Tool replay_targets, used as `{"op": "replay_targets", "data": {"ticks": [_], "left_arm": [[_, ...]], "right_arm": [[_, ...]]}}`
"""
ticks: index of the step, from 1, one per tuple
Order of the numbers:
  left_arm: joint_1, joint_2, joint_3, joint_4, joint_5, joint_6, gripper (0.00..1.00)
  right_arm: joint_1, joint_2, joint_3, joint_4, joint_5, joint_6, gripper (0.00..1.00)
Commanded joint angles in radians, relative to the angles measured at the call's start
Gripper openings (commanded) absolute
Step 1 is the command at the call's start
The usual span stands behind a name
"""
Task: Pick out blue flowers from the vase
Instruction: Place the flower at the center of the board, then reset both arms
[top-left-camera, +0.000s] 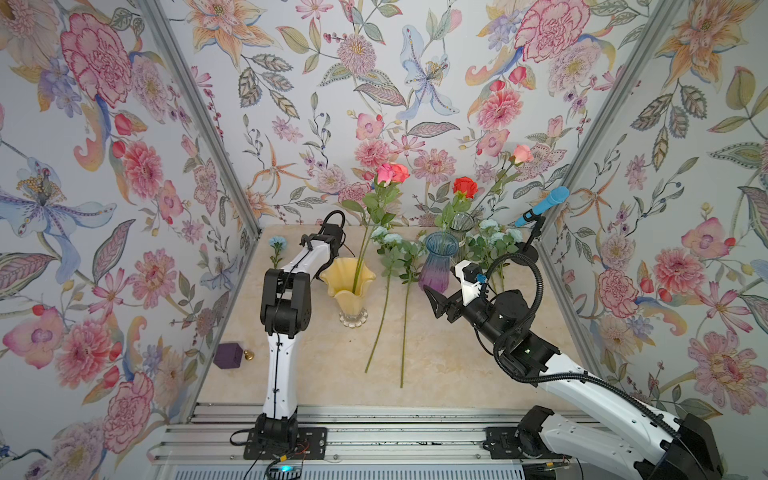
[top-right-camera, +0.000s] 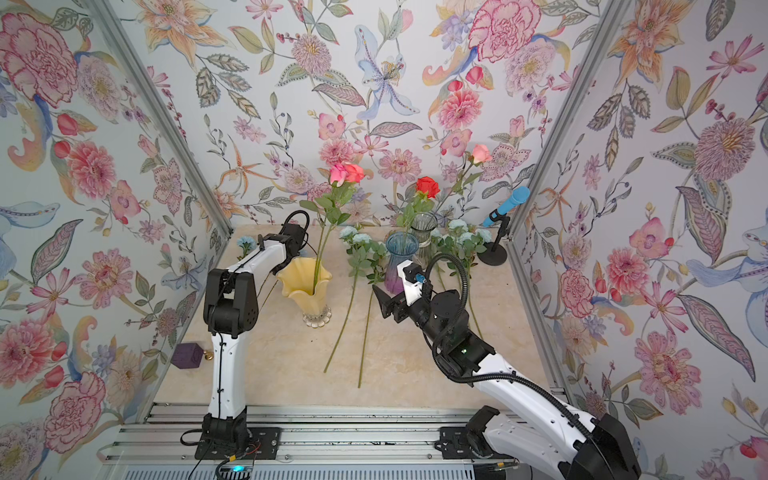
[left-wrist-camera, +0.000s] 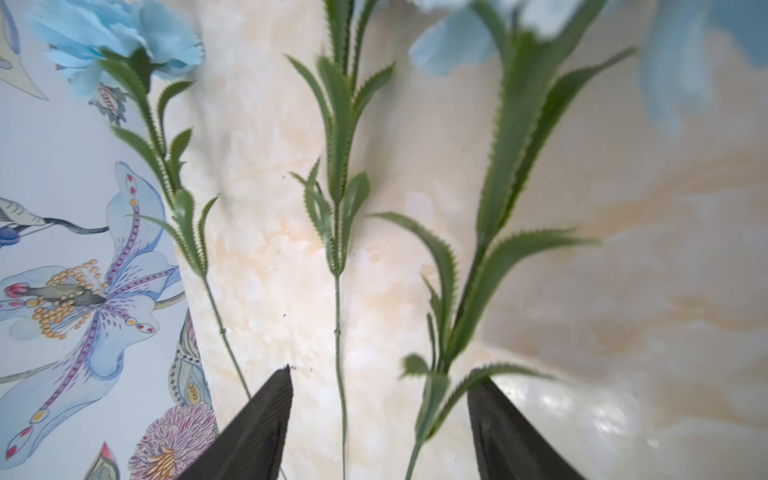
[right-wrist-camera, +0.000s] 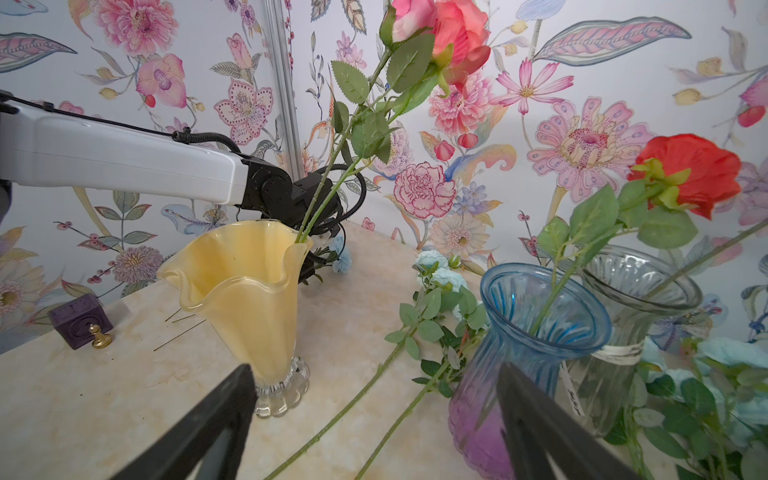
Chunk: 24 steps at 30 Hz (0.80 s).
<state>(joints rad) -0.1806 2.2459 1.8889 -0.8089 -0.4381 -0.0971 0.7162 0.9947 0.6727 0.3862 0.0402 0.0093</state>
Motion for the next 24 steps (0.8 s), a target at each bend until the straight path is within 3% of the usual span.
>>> {"op": "replay_targets", "data": {"ticks": [1,12,18,24], "left_arm": [[0.014,-0.197,-0.051,0.101,0.040,-0.064,0.77],[0.060,-0.617,-0.410,0.391,0.112,-0.078,0.85],[0.060,-0.960,-0.762,0.750,0.064,-0.074,0.88],[0.059,-1.202,-1.166,1.095,-0.023,-0.142,0.89]], "right_arm": [[-0.006,0.013,0.001,0.034,-0.009,0.015,0.92],[-0.016,0.000,-0.032,0.067,0.039,0.009,0.92],[-0.062,-0.041,-0.077,0.097,0.075,0.041,0.94],[-0.276,-0.140,-0.094,0.023,0.053,0.143,0.99]]}}
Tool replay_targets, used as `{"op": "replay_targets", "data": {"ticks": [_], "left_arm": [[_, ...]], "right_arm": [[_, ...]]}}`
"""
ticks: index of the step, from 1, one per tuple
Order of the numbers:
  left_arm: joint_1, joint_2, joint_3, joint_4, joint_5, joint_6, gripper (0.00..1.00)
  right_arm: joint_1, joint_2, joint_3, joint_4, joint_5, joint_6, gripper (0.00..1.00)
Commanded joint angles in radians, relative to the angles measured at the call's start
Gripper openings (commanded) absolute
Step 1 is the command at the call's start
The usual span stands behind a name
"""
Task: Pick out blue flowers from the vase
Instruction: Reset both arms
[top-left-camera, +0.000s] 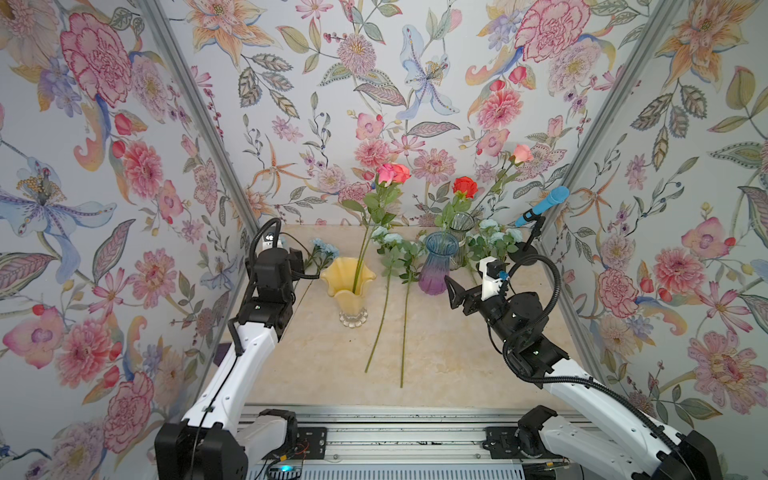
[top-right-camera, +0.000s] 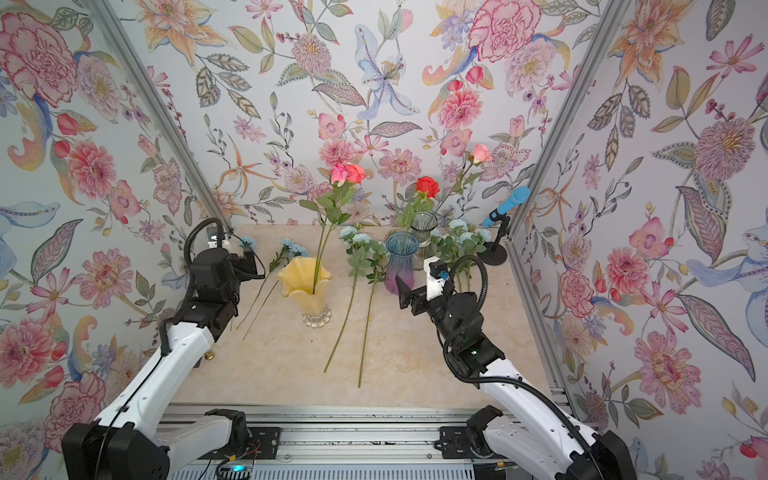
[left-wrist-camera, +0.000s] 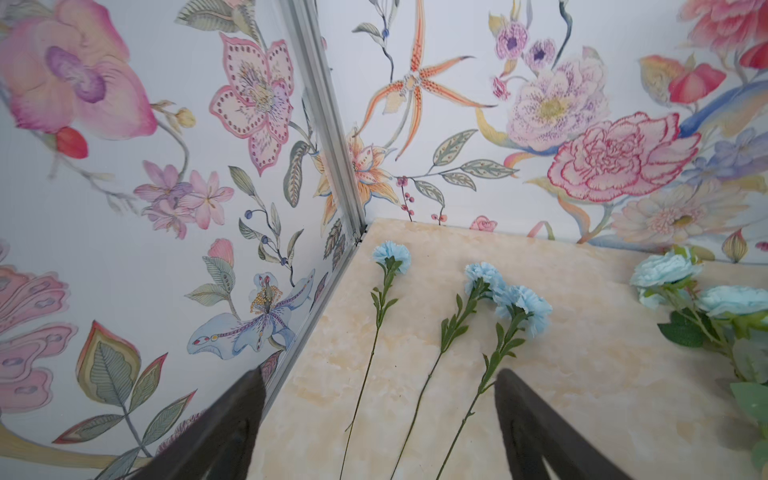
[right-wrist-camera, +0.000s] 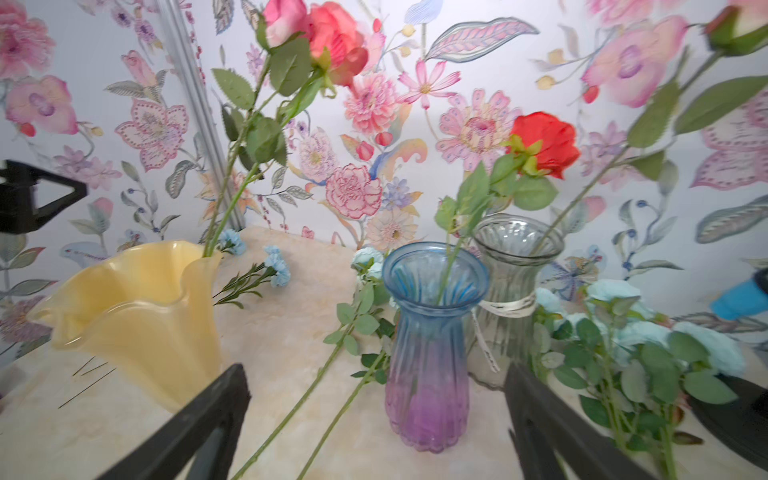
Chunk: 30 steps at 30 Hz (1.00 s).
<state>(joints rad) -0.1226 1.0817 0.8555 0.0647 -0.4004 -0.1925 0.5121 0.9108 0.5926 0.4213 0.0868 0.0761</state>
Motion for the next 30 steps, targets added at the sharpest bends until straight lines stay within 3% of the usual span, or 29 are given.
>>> {"op": "replay_targets", "data": {"ticks": [1,6,10,13,17,23,26,28,30], "left_arm": [[0.001,-0.077,-0.204,0.286,-0.073,-0.047,0.89],[0.001,-0.201,-0.487,0.585,-0.118,0.044,0.91],[0.005,-0.155,-0.608,0.798,-0.098,0.189,0.99],[0.031,-0.040,-0.730,1.084,-0.075,0.272,0.99],[0.136,0.086,-0.801,1.264,0.050,0.191,0.99],[0.150,0.113,-0.780,1.188,0.128,0.190,1.00],[0.148,0.189,-0.845,1.381,0.123,0.195,1.00],[0.147,0.146,-0.851,1.322,0.140,0.181,1.00],[0.149,0.170,-0.856,1.372,0.128,0.190,0.99]], "right_arm": [[-0.128,-0.078,-0.014,-0.038,-0.009,0.093,0.99],[-0.418,-0.142,0.005,-0.220,0.019,0.176,1.00],[-0.558,-0.156,-0.138,-0.102,0.034,0.140,1.00],[-0.564,-0.112,-0.332,0.196,0.065,0.051,1.00],[-0.566,0.024,-0.346,0.253,0.103,-0.034,1.00],[-0.569,0.288,-0.398,0.521,0.105,0.008,1.00],[-0.583,0.403,-0.401,0.633,0.076,0.048,1.00],[-0.585,0.471,-0.404,0.697,0.066,0.054,1.00],[-0.572,0.499,-0.405,0.737,0.065,0.032,1.00]]}}
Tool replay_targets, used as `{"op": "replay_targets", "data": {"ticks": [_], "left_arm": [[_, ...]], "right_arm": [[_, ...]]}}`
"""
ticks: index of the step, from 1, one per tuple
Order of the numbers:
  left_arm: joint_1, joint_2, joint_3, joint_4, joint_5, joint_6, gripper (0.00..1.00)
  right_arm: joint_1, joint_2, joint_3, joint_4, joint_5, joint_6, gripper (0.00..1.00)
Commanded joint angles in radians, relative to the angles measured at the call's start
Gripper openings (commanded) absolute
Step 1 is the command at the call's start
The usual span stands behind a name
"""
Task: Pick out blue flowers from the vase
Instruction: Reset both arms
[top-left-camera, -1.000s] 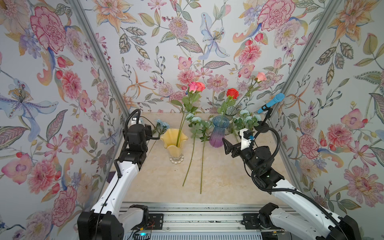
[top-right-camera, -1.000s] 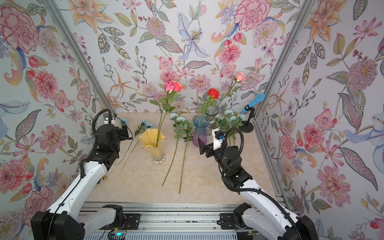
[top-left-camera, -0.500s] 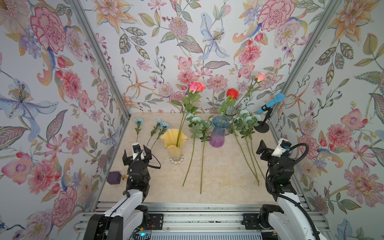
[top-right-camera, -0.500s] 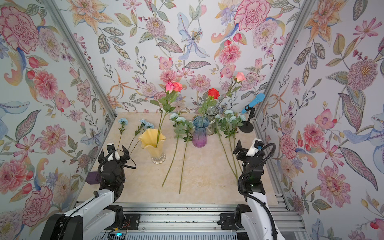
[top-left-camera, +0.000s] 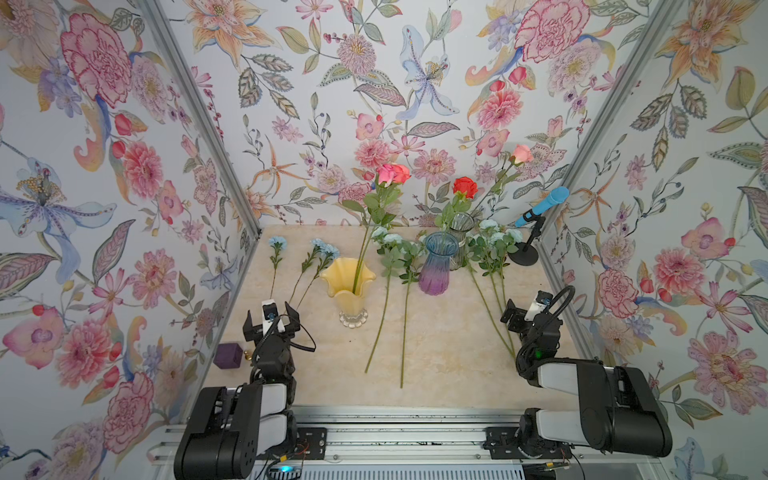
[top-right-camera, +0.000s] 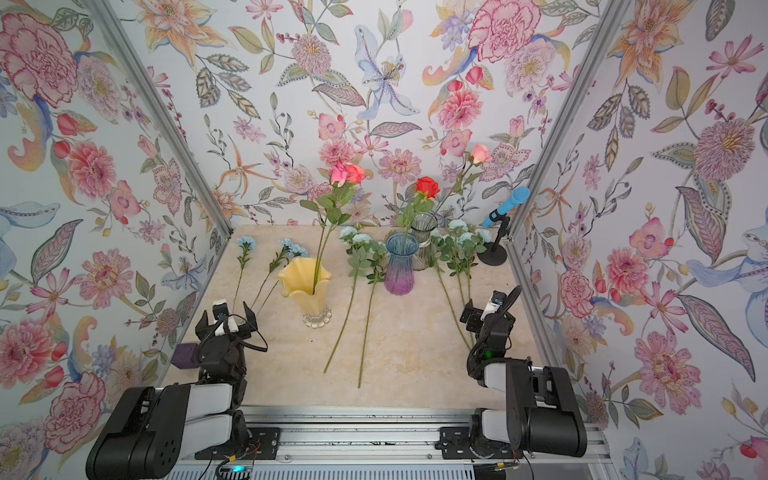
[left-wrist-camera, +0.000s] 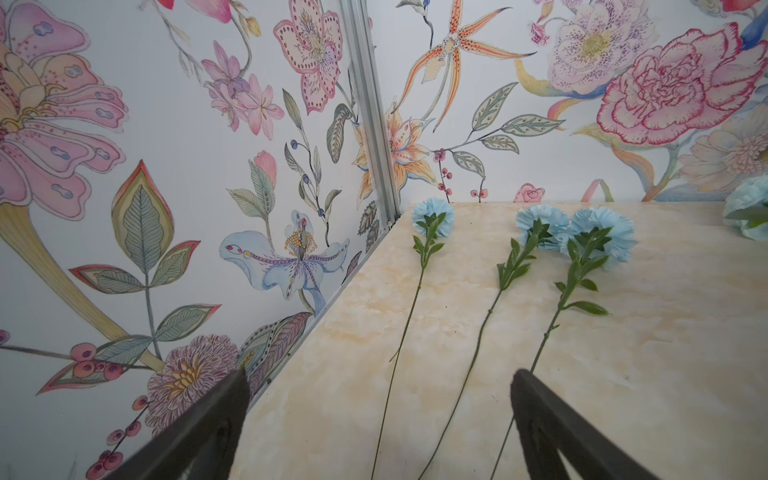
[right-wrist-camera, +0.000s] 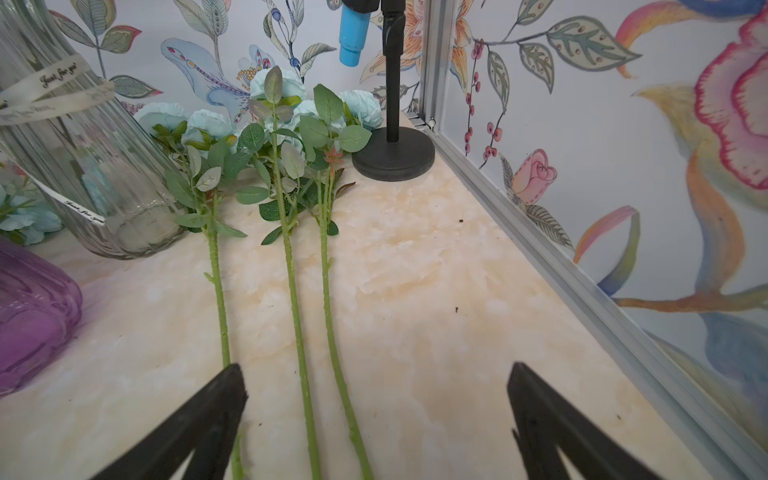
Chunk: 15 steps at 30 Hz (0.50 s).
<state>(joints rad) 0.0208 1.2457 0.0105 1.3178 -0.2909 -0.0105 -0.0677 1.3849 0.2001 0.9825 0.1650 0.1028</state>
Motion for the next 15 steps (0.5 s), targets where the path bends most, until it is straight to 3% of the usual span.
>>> {"op": "replay_targets", "data": {"ticks": [1,6,8,12,15], "left_arm": [[0.006,0.011,-0.011,0.125,0.018,0.018,1.00],[0.007,0.009,-0.009,0.112,0.040,0.024,1.00],[0.002,0.009,-0.006,0.106,0.078,0.042,1.00],[-0.043,0.005,-0.041,0.167,0.080,0.096,1.00],[-0.015,0.004,-0.066,0.218,0.062,0.053,0.99]], "right_arm": [[0.030,0.016,-0.005,0.147,-0.001,-0.015,1.00],[0.137,0.192,0.002,0.353,0.078,-0.137,1.00],[0.163,0.148,0.043,0.195,0.091,-0.147,1.00],[0.168,0.163,0.041,0.227,0.088,-0.166,1.00],[0.175,0.170,0.038,0.249,0.100,-0.172,1.00]]}}
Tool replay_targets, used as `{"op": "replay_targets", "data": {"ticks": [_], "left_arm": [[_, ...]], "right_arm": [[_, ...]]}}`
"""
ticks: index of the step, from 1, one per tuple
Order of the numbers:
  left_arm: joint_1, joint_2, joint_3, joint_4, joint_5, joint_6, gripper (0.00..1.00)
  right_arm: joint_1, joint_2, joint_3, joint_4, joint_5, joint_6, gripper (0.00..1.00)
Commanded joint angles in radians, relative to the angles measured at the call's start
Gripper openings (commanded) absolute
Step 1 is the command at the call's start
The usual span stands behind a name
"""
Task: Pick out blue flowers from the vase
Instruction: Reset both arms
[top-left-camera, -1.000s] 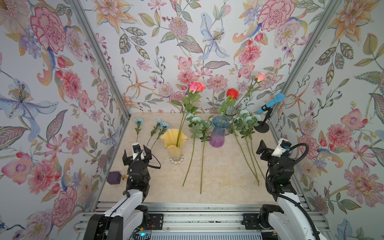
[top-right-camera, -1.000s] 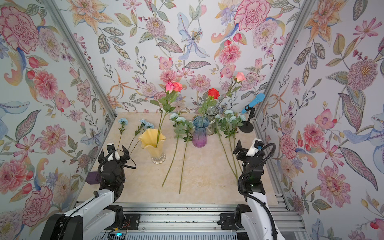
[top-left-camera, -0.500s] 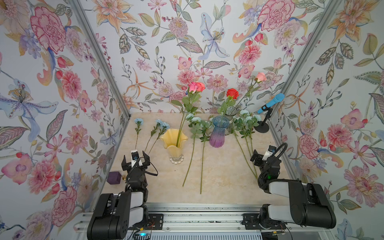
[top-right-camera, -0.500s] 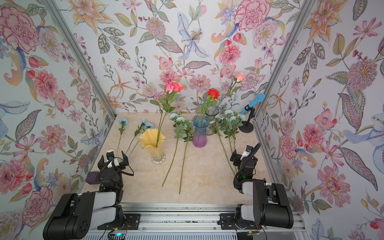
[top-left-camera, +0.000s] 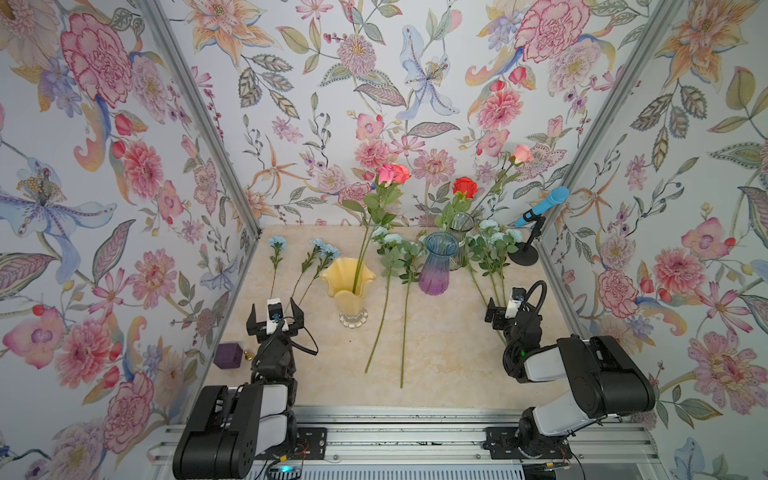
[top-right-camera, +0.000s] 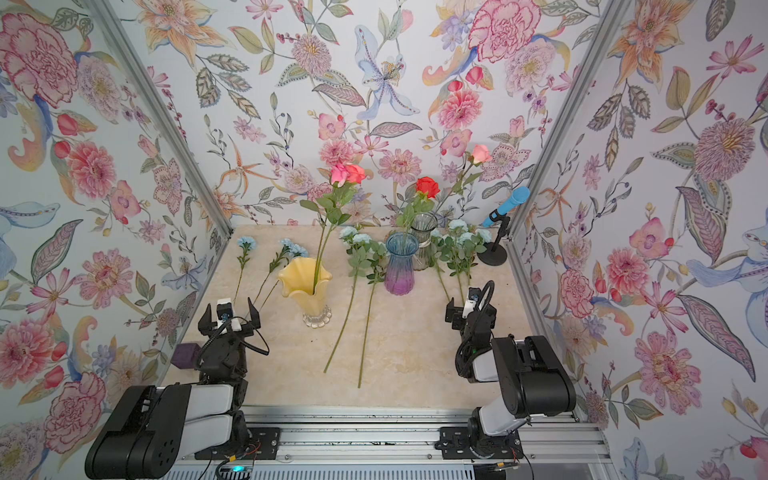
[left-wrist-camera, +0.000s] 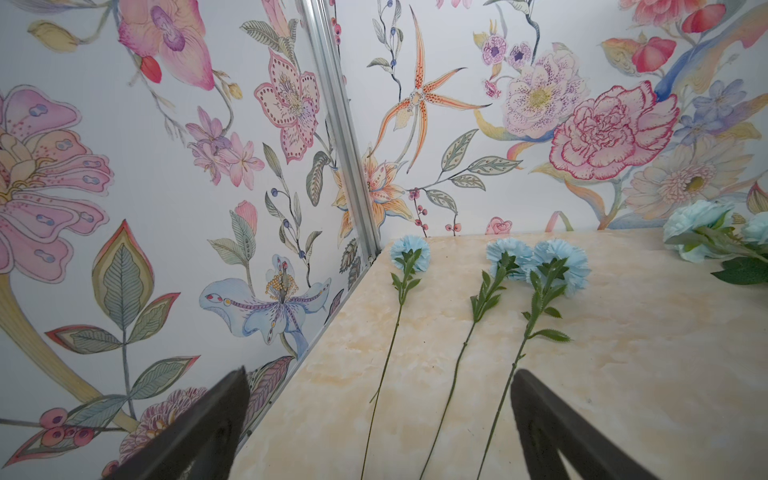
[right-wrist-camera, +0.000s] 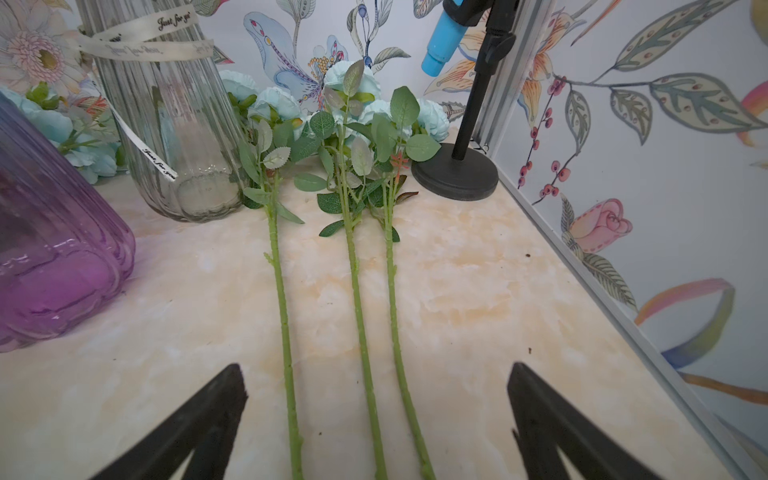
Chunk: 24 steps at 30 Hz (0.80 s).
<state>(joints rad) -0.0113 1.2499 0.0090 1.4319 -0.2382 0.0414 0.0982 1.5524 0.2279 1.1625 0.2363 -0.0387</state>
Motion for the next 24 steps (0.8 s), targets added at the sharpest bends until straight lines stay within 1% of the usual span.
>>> {"op": "replay_targets", "data": {"ticks": [1,3,5,7,8,10,11,13,15,17,19,21,22,24], "left_arm": [[0.033,-0.009,-0.069,0.104,0.022,-0.015,0.99],[0.040,-0.014,-0.060,0.075,0.038,-0.018,1.00],[0.036,-0.006,-0.029,0.031,0.108,0.011,1.00],[0.012,-0.010,0.008,-0.063,0.164,0.040,1.00],[0.009,-0.004,0.015,-0.066,0.198,0.023,1.00],[0.011,0.053,0.023,0.006,0.246,-0.006,1.00],[0.014,0.079,0.018,0.047,0.248,-0.029,1.00],[0.051,0.148,0.005,0.169,0.281,-0.074,1.00],[0.084,0.184,0.011,0.185,0.306,-0.110,1.00],[0.085,0.253,0.037,0.190,0.344,-0.092,1.00],[0.080,0.359,0.060,0.268,0.377,-0.083,1.00],[0.080,0.276,0.085,0.111,0.338,-0.083,0.99],[0.080,0.270,0.087,0.094,0.330,-0.083,1.00],[0.079,0.321,0.070,0.204,0.330,-0.087,1.00]], "right_arm": [[0.009,0.002,0.011,0.063,0.029,-0.029,1.00],[0.009,0.001,0.011,0.063,0.029,-0.029,1.00],[0.010,0.002,0.011,0.064,0.030,-0.030,1.00],[0.010,0.002,0.010,0.064,0.029,-0.029,1.00],[0.009,0.002,0.011,0.065,0.029,-0.029,1.00],[0.009,0.002,0.012,0.060,0.030,-0.030,1.00],[0.009,0.002,0.013,0.060,0.030,-0.029,1.00],[0.009,0.002,0.013,0.060,0.030,-0.029,1.00],[0.009,0.002,0.013,0.060,0.030,-0.029,1.00],[0.009,0.002,0.013,0.061,0.031,-0.029,1.00],[0.009,0.002,0.012,0.061,0.031,-0.029,0.99],[0.010,0.002,0.012,0.060,0.031,-0.029,1.00],[0.009,0.002,0.013,0.059,0.029,-0.029,1.00],[0.000,0.002,0.025,0.039,0.011,-0.022,1.00]]}}
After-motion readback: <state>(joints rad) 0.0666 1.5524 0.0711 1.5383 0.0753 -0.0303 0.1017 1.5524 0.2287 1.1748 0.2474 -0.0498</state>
